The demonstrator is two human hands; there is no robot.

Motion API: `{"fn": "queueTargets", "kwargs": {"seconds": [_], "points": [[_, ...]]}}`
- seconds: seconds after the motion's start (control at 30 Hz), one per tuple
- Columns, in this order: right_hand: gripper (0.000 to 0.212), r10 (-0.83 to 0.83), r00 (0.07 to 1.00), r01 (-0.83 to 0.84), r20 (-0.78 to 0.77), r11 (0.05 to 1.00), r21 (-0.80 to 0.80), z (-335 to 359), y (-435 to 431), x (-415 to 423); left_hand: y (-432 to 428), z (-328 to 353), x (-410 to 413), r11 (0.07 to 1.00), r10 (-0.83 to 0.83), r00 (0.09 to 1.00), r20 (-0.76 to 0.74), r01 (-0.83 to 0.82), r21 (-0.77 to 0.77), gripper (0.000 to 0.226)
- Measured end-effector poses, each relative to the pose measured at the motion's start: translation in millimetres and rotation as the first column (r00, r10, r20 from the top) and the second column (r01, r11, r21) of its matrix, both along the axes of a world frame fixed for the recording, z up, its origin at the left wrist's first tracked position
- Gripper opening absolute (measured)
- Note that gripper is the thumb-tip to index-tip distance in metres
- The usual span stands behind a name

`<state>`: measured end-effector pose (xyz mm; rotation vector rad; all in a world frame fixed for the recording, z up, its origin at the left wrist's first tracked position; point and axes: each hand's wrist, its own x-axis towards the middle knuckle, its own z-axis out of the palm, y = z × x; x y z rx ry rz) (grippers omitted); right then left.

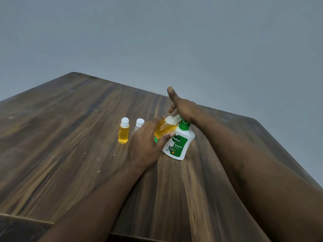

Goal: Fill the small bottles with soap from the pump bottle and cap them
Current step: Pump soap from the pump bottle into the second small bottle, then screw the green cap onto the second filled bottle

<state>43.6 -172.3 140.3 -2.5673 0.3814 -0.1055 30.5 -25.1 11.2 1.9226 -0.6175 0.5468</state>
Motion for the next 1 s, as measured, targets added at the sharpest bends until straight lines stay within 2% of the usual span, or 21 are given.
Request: {"fn": "queueTargets", "kwargs": {"seconds": [0.1,0.23,0.33,0.4,0.6,0.73,0.83,0.9,1.0], "points": [[0.094,-0.025,0.995,0.026,0.099,1.000,-0.006,3,-2,-1,1,0,-2,1.000,-0.014,1.000,0.010,0.015,-0.027,0.060],[0.090,-0.088,0.950,0.068,0.300,0.995,0.076,10,-8,-4,2,-1,-5,0.996,-0.027,1.000,0.009,0.028,-0.086,0.058],[0.078,-0.145,0.865,0.045,0.481,0.976,0.212,13,-6,-14,5,-2,-7,0.992,-0.041,0.999,-0.017,0.039,-0.123,0.051],[0.068,-0.165,0.783,0.025,0.600,0.972,0.235,12,-4,-28,8,-3,-7,0.990,-0.041,0.998,-0.046,0.034,-0.139,0.046],[0.033,0.047,0.572,0.048,0.819,0.995,-0.091,-22,3,-73,11,-3,-4,0.991,-0.022,0.999,-0.049,0.015,-0.133,0.034],[0.022,0.157,0.465,0.036,0.871,0.980,-0.196,-55,14,-95,11,-6,-8,0.984,-0.080,0.996,-0.032,0.074,-0.160,0.035],[0.014,0.233,0.498,-0.044,0.835,0.969,-0.244,-80,23,-102,17,-8,-18,0.974,-0.114,0.992,-0.053,0.101,-0.201,0.029],[0.013,0.219,0.565,-0.085,0.796,0.974,-0.208,-96,28,-102,26,-10,-26,0.968,-0.139,0.988,-0.073,0.120,-0.221,0.029],[0.009,0.222,0.696,-0.127,0.683,0.974,-0.188,-119,36,-101,45,-19,-28,0.977,-0.154,0.977,-0.144,0.129,-0.172,0.040]]}}
